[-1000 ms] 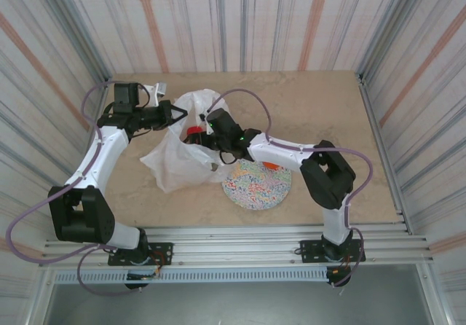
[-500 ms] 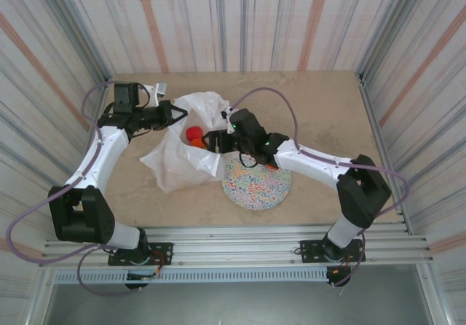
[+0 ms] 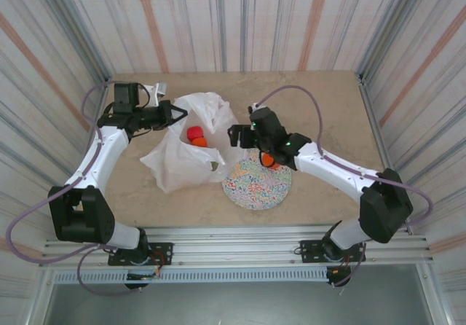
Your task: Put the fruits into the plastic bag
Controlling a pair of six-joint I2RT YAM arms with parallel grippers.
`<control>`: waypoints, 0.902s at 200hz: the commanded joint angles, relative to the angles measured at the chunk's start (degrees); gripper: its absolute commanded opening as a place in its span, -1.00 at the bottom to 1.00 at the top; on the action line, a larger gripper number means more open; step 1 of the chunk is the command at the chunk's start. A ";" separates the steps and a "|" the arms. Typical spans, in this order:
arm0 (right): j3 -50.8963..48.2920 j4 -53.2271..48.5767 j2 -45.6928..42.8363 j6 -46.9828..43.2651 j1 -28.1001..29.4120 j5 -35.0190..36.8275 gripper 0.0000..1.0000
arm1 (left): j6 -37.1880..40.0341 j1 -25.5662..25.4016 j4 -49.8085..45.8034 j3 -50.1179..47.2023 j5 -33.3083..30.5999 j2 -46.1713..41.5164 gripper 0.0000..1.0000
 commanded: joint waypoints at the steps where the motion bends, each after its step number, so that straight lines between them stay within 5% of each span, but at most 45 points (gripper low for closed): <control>1: -2.53 -4.21 -5.24 -1.92 -2.31 3.42 0.98 | 0.01 -0.15 -0.11 0.73 0.86 -1.02 -1.00; 89: -10.54 -19.58 -16.56 -3.92 -12.07 6.90 0.98 | 0.03 -0.08 -0.53 0.99 0.86 -0.26 -1.00; 180: -10.38 -24.21 -10.42 -2.99 -11.28 4.07 0.98 | -0.39 -0.12 -0.16 0.79 0.97 -0.30 -1.00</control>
